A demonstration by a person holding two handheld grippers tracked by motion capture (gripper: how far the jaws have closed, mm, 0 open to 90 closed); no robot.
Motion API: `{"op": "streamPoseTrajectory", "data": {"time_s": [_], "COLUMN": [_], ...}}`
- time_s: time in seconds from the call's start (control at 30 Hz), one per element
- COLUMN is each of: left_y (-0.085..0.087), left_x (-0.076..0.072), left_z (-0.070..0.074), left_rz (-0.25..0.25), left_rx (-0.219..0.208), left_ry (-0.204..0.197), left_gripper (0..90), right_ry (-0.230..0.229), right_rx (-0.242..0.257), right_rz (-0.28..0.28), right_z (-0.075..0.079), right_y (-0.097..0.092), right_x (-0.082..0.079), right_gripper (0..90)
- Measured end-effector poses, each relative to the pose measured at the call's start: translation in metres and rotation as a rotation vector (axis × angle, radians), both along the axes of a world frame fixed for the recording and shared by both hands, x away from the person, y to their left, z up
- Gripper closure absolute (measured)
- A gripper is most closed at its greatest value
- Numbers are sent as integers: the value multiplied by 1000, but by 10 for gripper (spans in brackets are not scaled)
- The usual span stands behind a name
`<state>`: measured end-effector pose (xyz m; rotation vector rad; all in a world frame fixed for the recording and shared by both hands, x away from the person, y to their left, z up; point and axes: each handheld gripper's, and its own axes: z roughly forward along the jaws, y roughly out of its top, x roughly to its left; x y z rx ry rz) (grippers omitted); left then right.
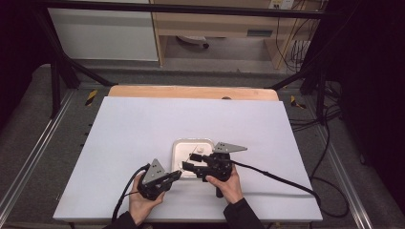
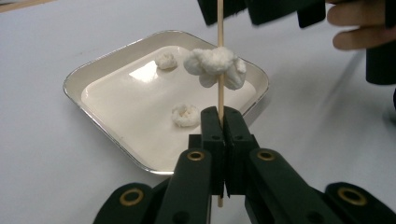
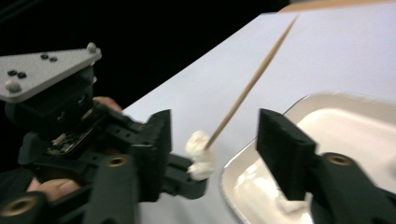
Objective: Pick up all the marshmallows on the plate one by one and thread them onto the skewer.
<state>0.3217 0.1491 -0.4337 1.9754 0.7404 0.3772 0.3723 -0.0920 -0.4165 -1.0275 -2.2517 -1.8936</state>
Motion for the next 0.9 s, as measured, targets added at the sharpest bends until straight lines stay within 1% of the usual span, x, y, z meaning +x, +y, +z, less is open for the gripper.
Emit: {"op": "streamPoseTrajectory", "data": {"time_s": [0.13,0.27,0.37,0.4,0.47,0.6,0.63,0.7,0.8,0.9], "left_y": [4,9,15,18,24,36,39,43,49,52], "left_x": [1,1,0,0,-1,-2,-3,-4,-5,-4], "left_z": [1,2,4,4,5,5,5,5,4,3], "left_rz": [-4,-6,-8,-9,-6,11,13,16,19,20], "left_rx": [1,16,32,36,39,55,62,70,62,57], "left_ry": [12,22,26,29,38,46,45,47,57,66], "left_gripper": [886,886,885,885,884,884,884,884,884,883], "right_ry": [-35,-65,-77,-75,-82,-72,-74,-70,-63,-48], "right_rx": [-66,-144,-213,-235,-262,-299,-322,-361,-414,-445], "right_rz": [-44,-66,-71,-70,-66,-62,-61,-58,-42,-23], "right_z": [9,17,21,22,23,21,20,18,13,8], "right_y": [-8,-17,-22,-23,-24,-24,-23,-20,-11,0], "right_x": [6,10,12,13,14,17,18,20,24,28], "right_gripper": [255,147,98,95,94,93,92,87,88,138]}}
